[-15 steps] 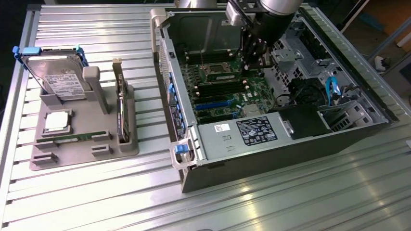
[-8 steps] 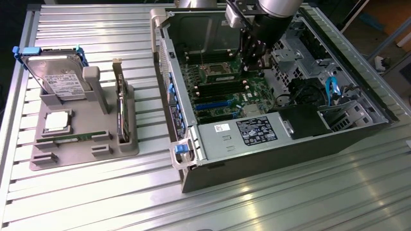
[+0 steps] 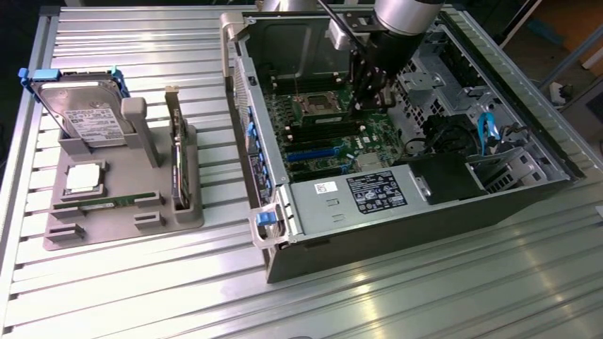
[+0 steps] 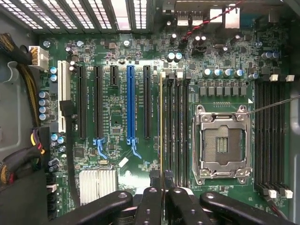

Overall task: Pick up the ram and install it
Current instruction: 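Insert the ram into the slot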

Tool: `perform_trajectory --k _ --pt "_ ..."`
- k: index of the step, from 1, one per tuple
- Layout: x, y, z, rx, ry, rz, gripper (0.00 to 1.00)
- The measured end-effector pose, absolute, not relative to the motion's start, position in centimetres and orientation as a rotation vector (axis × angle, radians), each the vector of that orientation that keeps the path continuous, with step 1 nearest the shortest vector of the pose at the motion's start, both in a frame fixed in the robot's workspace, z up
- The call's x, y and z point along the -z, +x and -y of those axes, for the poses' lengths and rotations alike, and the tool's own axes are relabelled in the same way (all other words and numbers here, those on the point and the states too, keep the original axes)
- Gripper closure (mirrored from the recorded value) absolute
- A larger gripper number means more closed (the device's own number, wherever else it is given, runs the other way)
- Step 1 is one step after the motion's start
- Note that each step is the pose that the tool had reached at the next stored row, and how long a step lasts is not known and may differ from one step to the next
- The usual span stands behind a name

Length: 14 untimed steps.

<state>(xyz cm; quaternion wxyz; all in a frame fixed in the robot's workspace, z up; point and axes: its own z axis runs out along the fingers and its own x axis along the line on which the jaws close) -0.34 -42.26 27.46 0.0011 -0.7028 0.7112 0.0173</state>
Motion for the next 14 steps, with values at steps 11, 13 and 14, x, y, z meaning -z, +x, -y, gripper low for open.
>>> perform_trajectory --k 11,13,14 --pt "-26.87 -0.34 42.25 -0.054 -2.206 -2.232 0.88" --pt "-26.77 -0.34 42.2 -0.054 -2.206 -2.233 0.88" --pt "-26.72 -0.34 42.16 -0.054 -2.206 -2.232 0.88"
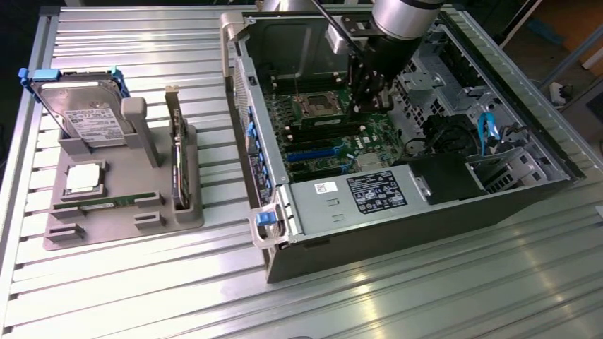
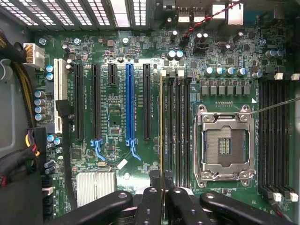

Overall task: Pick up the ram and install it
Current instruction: 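Insert the ram into the slot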

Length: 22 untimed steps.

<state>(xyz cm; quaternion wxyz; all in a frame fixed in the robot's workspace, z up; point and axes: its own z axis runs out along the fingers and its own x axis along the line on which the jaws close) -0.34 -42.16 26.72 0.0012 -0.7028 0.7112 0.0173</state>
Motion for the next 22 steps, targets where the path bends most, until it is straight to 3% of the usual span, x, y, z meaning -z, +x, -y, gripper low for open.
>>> perform_trajectory --k 22 --pt "-26.31 -0.43 41.94 -0.054 -2.206 -2.232 0.88"
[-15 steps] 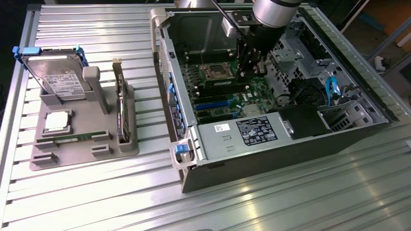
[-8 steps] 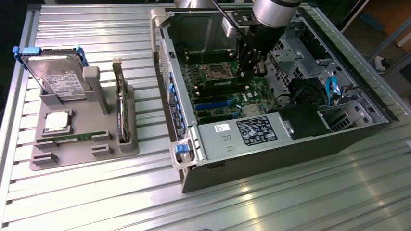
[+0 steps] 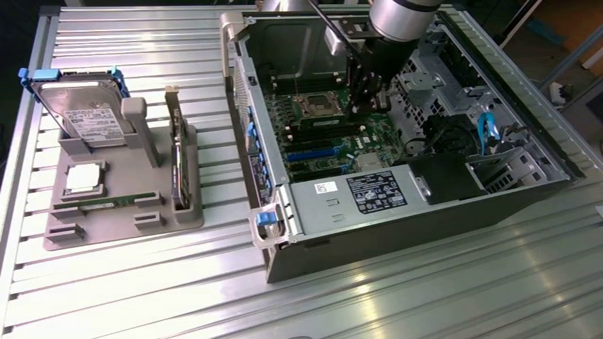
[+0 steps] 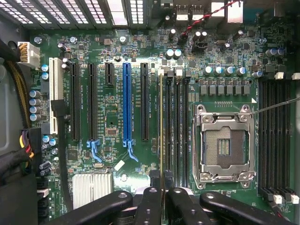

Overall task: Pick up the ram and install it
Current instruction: 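Insert the ram into the slot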

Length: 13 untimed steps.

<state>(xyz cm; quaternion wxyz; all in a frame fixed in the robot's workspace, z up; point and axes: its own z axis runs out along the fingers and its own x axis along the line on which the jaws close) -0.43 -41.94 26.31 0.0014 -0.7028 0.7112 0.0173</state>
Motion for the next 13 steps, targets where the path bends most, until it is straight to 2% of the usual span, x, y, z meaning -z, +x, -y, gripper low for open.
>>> perform_trajectory --k 13 --pt "-25.81 -0.58 41.8 -0.054 -2.205 -2.231 0.88"
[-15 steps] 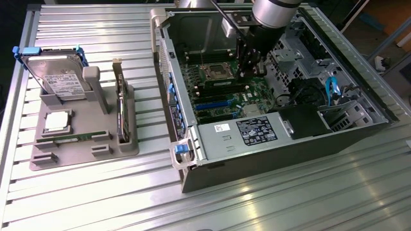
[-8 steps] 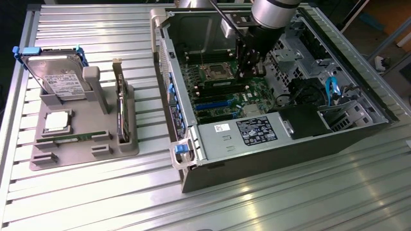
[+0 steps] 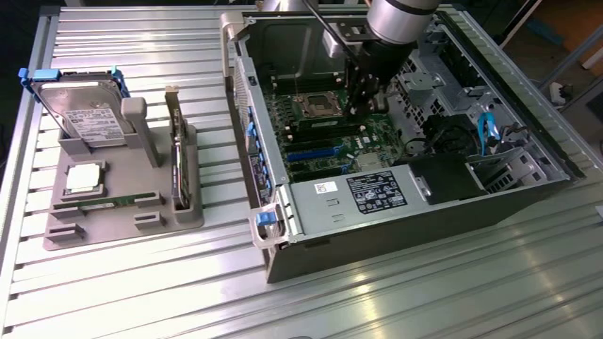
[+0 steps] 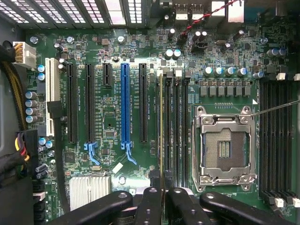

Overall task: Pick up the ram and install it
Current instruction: 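Insert the ram into the slot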

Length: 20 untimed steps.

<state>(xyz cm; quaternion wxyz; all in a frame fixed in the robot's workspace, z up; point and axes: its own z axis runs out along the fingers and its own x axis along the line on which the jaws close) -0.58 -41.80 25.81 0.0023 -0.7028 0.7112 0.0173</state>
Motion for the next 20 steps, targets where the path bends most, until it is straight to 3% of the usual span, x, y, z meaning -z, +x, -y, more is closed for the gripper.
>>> perform_trajectory --k 20 --pt "-25.25 -0.61 41.58 -0.054 -2.205 -2.231 0.88"
